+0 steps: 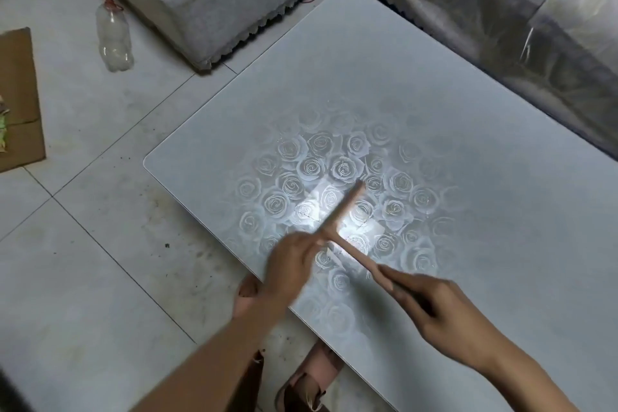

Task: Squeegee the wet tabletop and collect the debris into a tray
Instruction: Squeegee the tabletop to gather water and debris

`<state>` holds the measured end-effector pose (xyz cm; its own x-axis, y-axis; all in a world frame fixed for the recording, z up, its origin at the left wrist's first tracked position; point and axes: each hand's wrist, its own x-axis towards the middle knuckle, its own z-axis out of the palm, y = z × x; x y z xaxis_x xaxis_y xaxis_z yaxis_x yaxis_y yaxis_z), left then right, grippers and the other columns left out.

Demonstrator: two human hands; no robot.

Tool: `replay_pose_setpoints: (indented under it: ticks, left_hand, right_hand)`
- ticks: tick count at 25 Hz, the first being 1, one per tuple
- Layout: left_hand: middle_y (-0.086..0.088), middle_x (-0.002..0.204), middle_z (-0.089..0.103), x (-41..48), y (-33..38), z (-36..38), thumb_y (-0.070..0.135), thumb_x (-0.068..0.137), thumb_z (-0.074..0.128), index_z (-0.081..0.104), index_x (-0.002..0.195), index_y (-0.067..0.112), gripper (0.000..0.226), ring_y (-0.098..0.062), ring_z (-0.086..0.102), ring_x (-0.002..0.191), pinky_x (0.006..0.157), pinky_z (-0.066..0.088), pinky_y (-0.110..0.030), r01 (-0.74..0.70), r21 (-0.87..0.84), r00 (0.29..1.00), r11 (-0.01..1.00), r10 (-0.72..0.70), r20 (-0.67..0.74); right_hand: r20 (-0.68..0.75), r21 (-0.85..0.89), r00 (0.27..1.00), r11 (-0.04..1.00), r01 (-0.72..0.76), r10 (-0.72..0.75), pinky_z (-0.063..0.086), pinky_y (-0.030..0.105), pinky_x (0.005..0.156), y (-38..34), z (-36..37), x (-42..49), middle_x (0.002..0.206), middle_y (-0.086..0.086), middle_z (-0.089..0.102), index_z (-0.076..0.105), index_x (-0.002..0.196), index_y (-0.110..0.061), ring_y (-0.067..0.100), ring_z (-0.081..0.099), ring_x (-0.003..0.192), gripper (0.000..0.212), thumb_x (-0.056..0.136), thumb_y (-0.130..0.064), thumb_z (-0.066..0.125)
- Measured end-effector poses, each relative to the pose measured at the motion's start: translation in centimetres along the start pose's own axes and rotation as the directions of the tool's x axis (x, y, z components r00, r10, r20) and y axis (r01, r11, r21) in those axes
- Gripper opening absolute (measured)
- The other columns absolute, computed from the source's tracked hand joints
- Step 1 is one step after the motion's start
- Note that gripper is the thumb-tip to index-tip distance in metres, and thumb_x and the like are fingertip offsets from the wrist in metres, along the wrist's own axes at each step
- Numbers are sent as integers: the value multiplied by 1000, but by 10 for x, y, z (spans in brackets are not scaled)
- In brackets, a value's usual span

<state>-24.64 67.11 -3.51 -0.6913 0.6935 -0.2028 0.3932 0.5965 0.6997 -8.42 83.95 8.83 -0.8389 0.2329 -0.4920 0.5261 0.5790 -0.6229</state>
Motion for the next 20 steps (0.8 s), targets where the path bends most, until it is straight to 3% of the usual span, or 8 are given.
replay_pose_setpoints:
  ticks: [3,6,9,12,16,18,20]
  left_hand:
    - [-12,97,72,29,-45,-61,25,91,54,73,106,12,27,-32,65,87,75,50,-39,11,156,987,988,14,-163]
    - [-14,101,71,50,-78,-78,20,94,56,70,114,13,25,-34,64,92,78,49,-39,151,225,974,963,-107,-199]
    - [-15,93,70,47,-69,-42,19,93,58,72,107,10,21,-35,63,87,72,45,-39,208,197,951,958,-151,-271]
    - [-13,81,67,18,-25,16,17,92,60,74,98,9,17,-33,62,76,65,45,-38,78,167,987,983,-52,-153]
    - [-8,94,68,-5,30,77,24,97,50,66,119,18,28,-28,60,89,75,46,-38,-7,83,995,996,-2,100]
    - [-6,99,68,-1,34,70,25,97,49,65,121,21,29,-25,59,93,80,45,-37,-19,53,988,998,11,151]
    - [-4,97,70,3,24,39,22,95,55,70,112,19,23,-24,62,89,76,48,-34,-44,17,998,999,44,48]
  right_hand:
    - [-14,30,992,992,126,-125,46,30,77,-43,14,69,88,-8,68,52,132,-38,12,60,80,34,100,-32,42]
    - [39,59,991,991,124,-126,44,30,79,-71,31,124,92,4,66,57,130,-27,25,60,93,34,99,-25,43]
    - [61,109,997,993,43,-50,40,23,81,-42,34,117,94,-6,62,56,131,-29,14,54,89,34,99,-28,44]
    - [47,134,999,990,-33,27,49,25,84,7,19,42,94,-17,68,56,124,-45,-1,59,82,29,99,-37,44]
    - [-9,98,982,978,-185,187,45,14,67,40,-6,-36,79,-5,63,45,108,-71,8,56,68,38,95,-36,44]
    - [-42,64,985,985,-162,165,44,15,67,34,-9,-43,75,-1,62,47,111,-70,8,54,68,39,96,-34,43]
    - [-42,38,996,996,-81,83,44,19,67,14,-8,-29,73,-2,61,44,126,-59,8,54,68,37,98,-35,41]
